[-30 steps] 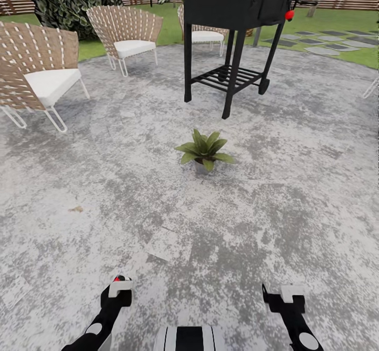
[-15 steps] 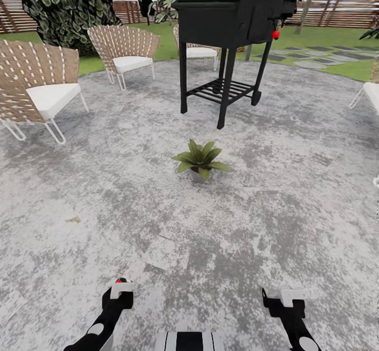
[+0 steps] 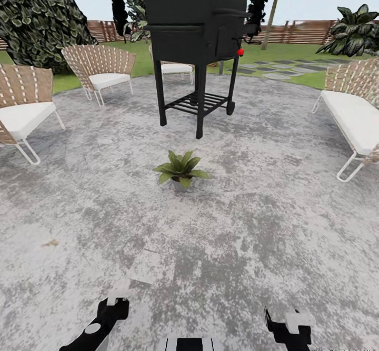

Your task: Pick up the pesticide atomizer in the garden and spray insectifuge to fully cover both potted plants in the garden.

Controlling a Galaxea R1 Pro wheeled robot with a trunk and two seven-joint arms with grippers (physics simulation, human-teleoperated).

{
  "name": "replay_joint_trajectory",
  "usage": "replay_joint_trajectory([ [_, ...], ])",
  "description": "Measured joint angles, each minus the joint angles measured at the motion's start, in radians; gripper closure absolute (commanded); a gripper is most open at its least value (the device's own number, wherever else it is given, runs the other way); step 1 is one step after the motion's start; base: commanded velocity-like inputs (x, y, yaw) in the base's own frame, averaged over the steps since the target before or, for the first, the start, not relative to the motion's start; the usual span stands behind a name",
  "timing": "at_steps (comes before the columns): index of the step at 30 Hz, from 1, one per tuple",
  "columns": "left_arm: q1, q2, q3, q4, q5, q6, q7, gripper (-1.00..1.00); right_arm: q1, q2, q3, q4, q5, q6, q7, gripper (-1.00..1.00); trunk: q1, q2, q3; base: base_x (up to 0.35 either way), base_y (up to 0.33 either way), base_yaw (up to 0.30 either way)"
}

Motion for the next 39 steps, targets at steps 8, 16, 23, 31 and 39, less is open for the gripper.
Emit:
replay_joint_trajectory([
  [8, 0.000, -0.004, 0.000, 0.001, 0.001, 0.002, 0.002, 1.00, 0.000, 0.002, 0.000, 0.055, 0.000, -0.008, -0.001, -1.00, -0.004, 0.002, 0.032, 0.000, 0.000, -0.029],
  [16, 0.000, -0.008, 0.001, 0.003, 0.004, 0.003, 0.002, 1.00, 0.000, 0.016, 0.003, 0.059, 0.003, -0.007, 0.004, -1.00, -0.007, 0.004, 0.070, 0.000, 0.000, 0.000],
  [23, 0.000, -0.008, 0.001, 0.002, 0.005, 0.002, 0.000, 1.00, 0.000, 0.017, 0.003, 0.061, 0.003, -0.007, 0.004, -1.00, -0.010, 0.005, 0.108, 0.000, 0.000, 0.000],
  [31, 0.000, -0.008, 0.002, 0.002, 0.009, 0.001, -0.001, 1.00, 0.000, 0.017, 0.003, 0.066, 0.003, -0.007, 0.004, -1.00, -0.038, 0.054, 0.146, 0.000, 0.000, 0.000],
  [39, 0.000, -0.008, 0.003, 0.001, 0.010, 0.002, -0.001, 1.00, 0.000, 0.017, 0.003, 0.068, 0.003, -0.007, 0.004, -1.00, -0.068, 0.110, 0.184, 0.000, 0.000, 0.000],
])
